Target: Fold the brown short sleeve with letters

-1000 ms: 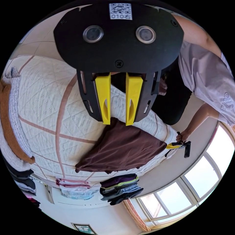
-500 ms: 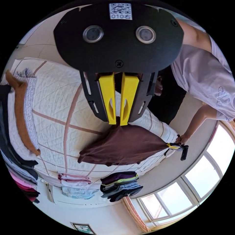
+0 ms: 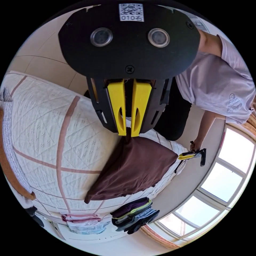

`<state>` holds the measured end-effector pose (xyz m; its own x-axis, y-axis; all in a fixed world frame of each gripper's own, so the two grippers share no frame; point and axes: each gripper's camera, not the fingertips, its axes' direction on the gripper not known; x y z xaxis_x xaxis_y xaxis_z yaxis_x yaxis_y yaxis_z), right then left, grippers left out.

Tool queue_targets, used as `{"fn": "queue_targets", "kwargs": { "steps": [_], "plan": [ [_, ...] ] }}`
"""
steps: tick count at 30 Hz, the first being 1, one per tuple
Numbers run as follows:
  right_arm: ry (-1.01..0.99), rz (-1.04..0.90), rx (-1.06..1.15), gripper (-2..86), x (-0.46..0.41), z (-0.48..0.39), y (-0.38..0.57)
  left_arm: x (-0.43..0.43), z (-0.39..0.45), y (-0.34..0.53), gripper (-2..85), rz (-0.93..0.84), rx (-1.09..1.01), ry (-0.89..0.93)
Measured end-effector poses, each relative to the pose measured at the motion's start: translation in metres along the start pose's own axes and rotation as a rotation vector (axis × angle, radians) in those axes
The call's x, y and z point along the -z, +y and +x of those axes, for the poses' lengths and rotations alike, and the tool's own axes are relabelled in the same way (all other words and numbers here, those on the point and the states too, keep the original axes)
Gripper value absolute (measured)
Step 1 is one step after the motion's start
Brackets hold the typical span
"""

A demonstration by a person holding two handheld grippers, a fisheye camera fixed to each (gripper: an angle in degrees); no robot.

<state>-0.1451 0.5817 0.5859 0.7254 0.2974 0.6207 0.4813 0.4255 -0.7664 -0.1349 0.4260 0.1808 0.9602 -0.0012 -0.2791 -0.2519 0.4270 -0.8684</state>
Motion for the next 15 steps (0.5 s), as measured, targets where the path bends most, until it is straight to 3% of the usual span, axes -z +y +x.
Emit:
{"fn": "queue_targets", "kwargs": {
  "steps": [3,7,10,15],
  "plan": [
    [-0.054,0.014,-0.002,5.1,0.009,0.001,-0.005,0.028,0.113,-0.014,9.3,0.138,-0.205,-0.154],
    [-0.080,-0.012,0.023,5.1,0.018,0.001,-0.019,-0.001,0.277,-0.044,9.6,0.268,-0.525,-0.109],
    [-0.120,-0.012,0.047,5.2,0.028,0.003,-0.027,-0.039,0.371,-0.062,9.5,0.302,-0.677,-0.174],
    [-0.175,-0.019,0.065,5.3,0.038,0.012,-0.037,-0.072,0.458,-0.088,8.1,0.315,-0.772,-0.243]
  ]
}}
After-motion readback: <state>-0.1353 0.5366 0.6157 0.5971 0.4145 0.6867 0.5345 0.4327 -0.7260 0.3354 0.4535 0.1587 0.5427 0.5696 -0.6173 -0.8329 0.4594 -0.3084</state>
